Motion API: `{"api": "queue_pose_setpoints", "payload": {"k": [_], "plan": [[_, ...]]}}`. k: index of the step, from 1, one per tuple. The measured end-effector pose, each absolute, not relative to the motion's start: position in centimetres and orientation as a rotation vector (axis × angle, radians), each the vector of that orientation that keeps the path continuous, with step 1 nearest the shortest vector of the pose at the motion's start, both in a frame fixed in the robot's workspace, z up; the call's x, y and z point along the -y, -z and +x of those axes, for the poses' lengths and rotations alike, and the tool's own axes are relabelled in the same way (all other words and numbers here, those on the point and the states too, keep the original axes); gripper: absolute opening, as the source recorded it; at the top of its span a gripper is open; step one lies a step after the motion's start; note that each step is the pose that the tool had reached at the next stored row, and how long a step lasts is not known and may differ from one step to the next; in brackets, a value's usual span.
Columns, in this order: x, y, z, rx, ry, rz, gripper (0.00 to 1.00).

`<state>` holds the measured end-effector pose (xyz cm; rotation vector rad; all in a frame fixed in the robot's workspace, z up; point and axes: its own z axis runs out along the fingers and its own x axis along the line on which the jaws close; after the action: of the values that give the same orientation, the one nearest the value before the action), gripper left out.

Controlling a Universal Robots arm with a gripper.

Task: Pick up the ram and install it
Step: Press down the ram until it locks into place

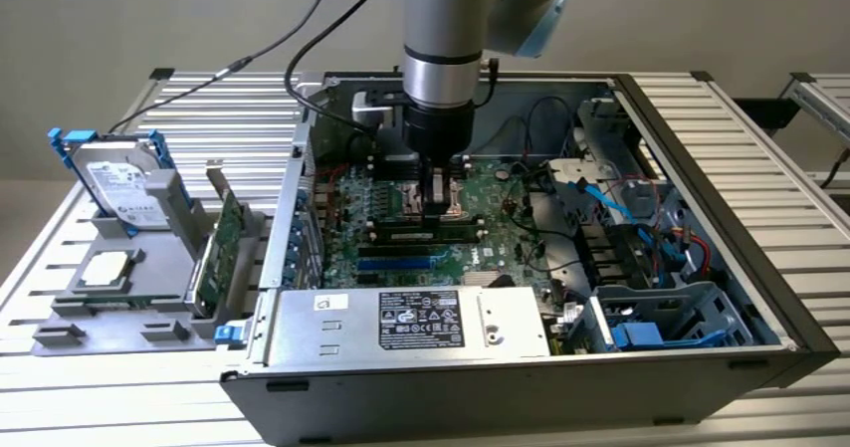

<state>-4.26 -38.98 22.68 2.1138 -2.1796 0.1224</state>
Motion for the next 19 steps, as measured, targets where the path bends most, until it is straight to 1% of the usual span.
{"api": "queue_pose_setpoints", "payload": {"k": [7,19], "plan": [[39.0,-24.3,-4.3,2.179,-0.115,2.106,0.11],[39.0,-24.3,-4.3,2.18,-0.113,2.105,0.11]]}}
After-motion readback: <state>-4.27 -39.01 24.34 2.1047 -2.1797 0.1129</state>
